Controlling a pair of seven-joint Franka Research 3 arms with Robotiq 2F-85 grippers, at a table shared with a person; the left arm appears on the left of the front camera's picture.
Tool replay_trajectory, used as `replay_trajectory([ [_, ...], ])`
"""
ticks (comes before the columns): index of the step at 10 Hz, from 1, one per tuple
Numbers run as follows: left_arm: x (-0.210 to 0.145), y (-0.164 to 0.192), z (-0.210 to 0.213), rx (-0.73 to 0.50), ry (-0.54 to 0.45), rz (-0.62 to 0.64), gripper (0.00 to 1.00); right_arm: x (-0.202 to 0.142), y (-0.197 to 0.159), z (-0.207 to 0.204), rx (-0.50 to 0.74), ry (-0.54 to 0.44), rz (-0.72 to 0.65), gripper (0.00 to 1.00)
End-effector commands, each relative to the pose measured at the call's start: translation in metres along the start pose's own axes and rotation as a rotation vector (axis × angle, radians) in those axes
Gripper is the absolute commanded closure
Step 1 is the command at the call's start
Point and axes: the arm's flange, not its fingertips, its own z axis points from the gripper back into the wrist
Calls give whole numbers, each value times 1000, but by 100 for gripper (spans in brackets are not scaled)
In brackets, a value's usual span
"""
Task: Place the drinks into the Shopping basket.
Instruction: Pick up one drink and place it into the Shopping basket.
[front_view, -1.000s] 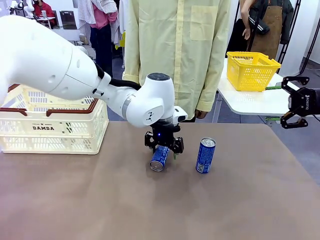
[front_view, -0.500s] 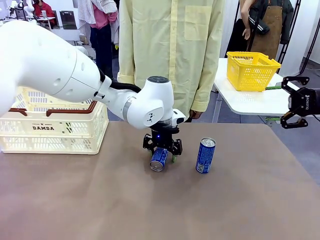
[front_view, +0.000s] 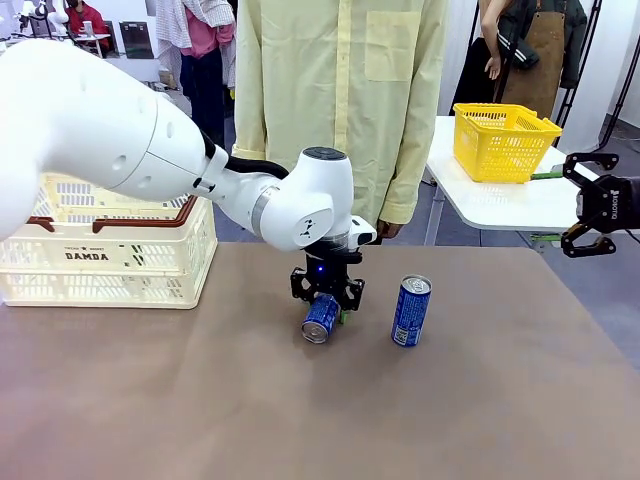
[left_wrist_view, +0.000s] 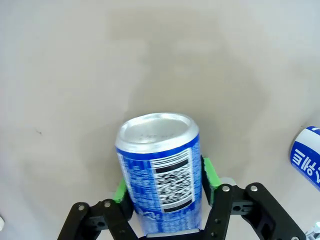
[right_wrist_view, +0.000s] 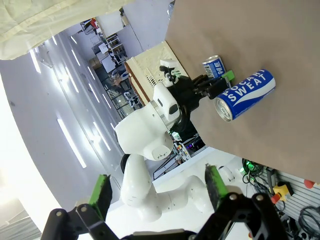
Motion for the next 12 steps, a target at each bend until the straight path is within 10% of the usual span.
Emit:
replay_trajectory([
  [1,1,1,-11,-27,23,-36,100,-1,3,2,-6,9,4,0],
  [5,-5,0,2,-79,12,-50,100,-1,3,2,-6,9,4,0],
  [9,-35,19,113,-45,2,-30,100,-1,3,2,-6,9,4,0],
  [12,-88,23,209,-168,-39,-318,100,-1,3,2,-6,9,4,0],
])
